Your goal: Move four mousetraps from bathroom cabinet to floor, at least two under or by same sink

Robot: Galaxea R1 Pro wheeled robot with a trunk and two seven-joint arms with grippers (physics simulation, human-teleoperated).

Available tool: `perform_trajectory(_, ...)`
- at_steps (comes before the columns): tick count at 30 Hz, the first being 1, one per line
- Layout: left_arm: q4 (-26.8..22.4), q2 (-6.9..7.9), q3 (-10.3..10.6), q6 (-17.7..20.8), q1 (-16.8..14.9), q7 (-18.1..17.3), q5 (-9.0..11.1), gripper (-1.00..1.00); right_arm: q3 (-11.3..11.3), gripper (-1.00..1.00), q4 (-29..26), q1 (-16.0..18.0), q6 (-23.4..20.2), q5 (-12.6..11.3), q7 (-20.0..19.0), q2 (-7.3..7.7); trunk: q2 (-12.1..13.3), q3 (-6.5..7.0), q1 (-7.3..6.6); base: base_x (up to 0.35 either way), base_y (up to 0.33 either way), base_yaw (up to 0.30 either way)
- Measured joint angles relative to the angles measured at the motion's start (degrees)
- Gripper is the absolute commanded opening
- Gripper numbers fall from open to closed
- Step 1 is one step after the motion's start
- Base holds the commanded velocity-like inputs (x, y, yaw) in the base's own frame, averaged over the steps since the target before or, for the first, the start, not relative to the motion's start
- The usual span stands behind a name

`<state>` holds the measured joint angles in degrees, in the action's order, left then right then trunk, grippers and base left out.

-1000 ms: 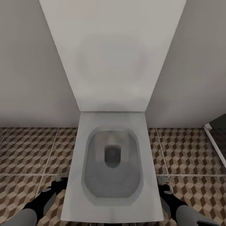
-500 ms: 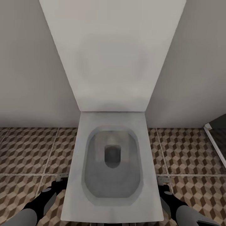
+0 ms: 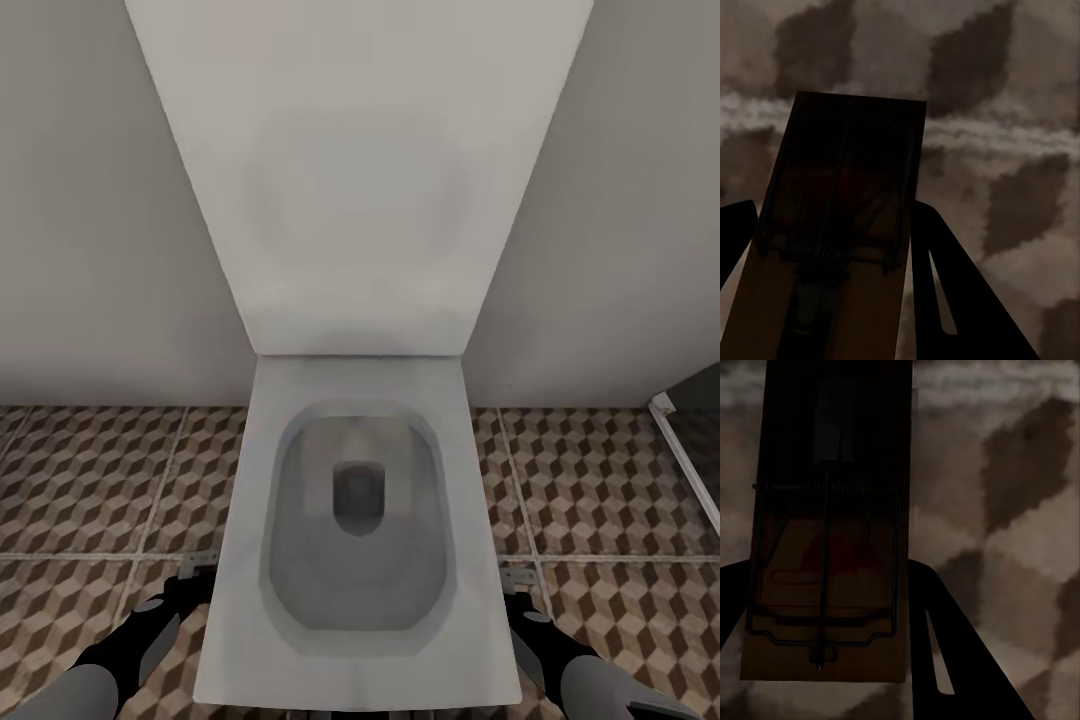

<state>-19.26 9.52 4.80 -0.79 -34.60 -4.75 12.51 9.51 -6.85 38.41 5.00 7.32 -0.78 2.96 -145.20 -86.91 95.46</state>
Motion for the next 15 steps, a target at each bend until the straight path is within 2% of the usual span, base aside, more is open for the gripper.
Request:
perform_trajectory(4,0.0,0.00,0.0,0.0,0.0,0.0,0.0,-1.00,0.0,-1.00,0.0,0.0,-0.1,0.0,0.0,0.02,0.0,0.00,0.00,0.000,0.000,0.000)
perform_trajectory(7,0.0,-0.01,0.0,0.0,0.0,0.0,0.0,-1.00,-0.9,-1.00,0.1,0.0,-0.3,-0.2,-0.2,0.46,0.0,0.00,0.00,0.000,0.000,0.000)
perform_trajectory(15,0.0,0.00,0.0,0.0,0.0,0.0,0.0,-1.00,-0.5,-1.00,1.5,0.0,-2.6,-0.1,-0.6,1.39,0.0,0.00,0.00,0.000,0.000,0.000)
